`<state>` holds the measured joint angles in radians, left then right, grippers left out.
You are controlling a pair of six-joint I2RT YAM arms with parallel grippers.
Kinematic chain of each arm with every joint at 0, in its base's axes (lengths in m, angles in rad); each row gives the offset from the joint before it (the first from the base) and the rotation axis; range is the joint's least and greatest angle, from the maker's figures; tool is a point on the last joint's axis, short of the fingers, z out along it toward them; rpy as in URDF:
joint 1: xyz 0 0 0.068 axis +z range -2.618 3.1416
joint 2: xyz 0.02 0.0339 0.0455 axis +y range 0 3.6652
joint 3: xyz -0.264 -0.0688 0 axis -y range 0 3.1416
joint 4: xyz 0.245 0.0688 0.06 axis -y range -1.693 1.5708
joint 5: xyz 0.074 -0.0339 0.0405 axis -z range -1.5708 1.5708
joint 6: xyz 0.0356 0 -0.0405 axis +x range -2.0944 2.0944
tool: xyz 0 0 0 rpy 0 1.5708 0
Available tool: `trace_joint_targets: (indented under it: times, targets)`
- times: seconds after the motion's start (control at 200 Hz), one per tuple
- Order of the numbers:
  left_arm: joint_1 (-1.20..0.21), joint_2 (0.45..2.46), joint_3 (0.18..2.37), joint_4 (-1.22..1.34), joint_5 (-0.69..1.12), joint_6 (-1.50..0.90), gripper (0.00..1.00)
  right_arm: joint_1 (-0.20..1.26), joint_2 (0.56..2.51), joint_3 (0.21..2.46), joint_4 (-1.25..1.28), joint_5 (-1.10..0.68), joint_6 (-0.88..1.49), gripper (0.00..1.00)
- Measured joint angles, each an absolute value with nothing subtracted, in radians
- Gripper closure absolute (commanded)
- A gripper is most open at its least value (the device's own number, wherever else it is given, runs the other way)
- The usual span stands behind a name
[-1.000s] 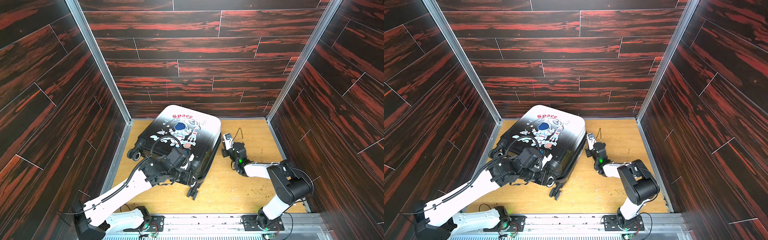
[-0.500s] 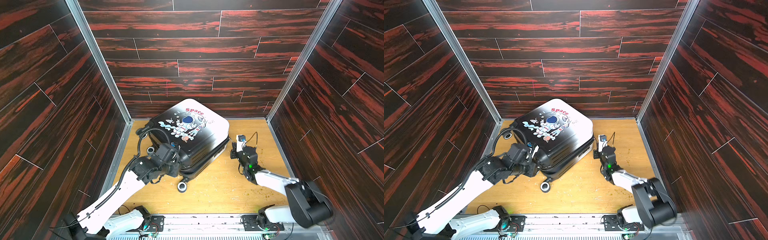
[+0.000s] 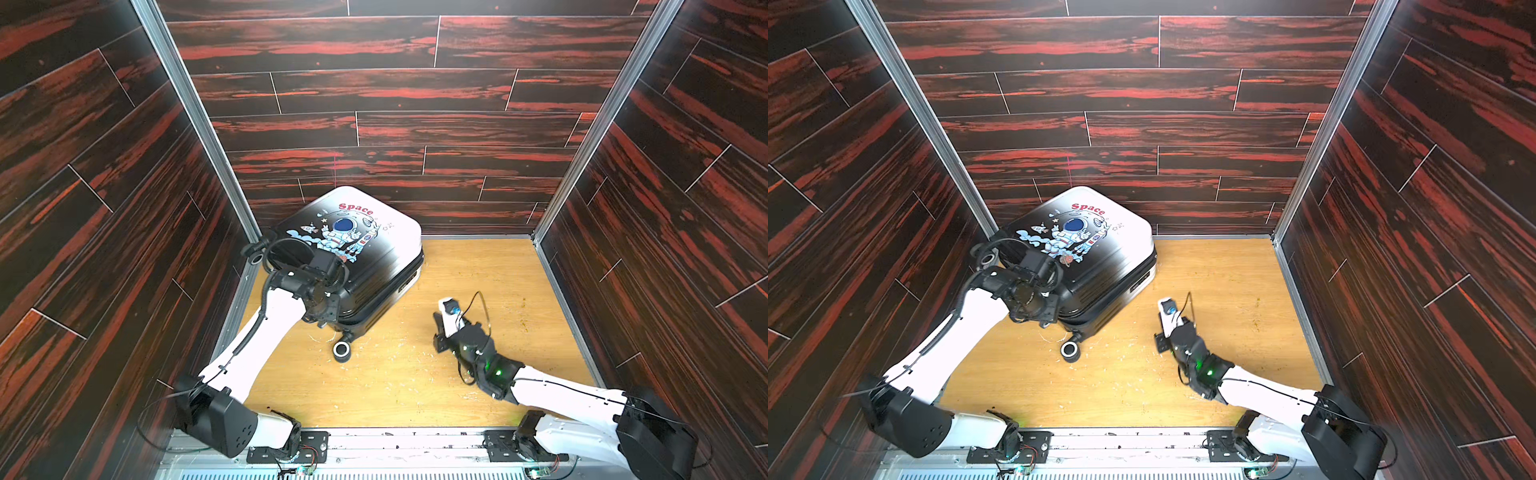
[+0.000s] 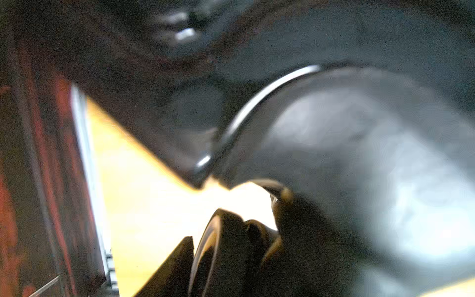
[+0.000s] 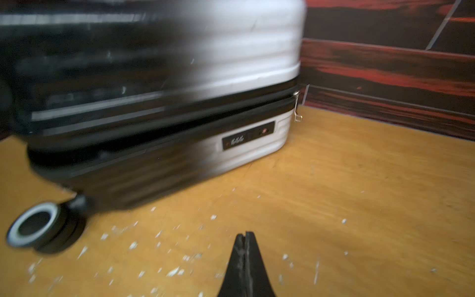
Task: Open the suitcase zippers
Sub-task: Adjust the suitcase at the center of the board.
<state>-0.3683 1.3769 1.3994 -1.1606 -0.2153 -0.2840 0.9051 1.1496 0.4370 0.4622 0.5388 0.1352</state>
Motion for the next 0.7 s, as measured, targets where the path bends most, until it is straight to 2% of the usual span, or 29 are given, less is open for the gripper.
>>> trace_joint_targets:
  times: [0.04, 0.145, 0.316, 0.396, 0.461, 0.701]
  targets:
    - [-0.379, 1.349, 1.379, -1.147, -0.229, -0.290, 0.40, 0.902, 1.152, 0.437, 0.451, 0.550, 0.137, 0.83]
    - [-0.423, 1.276, 1.312, -1.112, -0.240, -0.330, 0.50, 0.841, 1.170, 0.469, 0.398, 0.553, 0.149, 0.78]
    - [-0.452, 1.243, 1.280, -1.094, -0.244, -0.387, 0.85, 0.605, 1.219, 0.638, 0.304, 0.441, 0.237, 0.81]
    - [-0.456, 1.207, 1.221, -1.051, -0.235, -0.393, 0.92, 0.522, 1.278, 0.743, 0.290, 0.386, 0.250, 0.82]
    - [-0.477, 1.189, 1.184, -1.020, -0.222, -0.403, 0.94, 0.498, 1.326, 0.823, 0.269, 0.364, 0.249, 0.82]
    - [-0.706, 1.225, 1.168, -0.897, -0.174, -0.382, 0.95, 0.378, 1.378, 0.986, 0.129, 0.289, 0.309, 0.80]
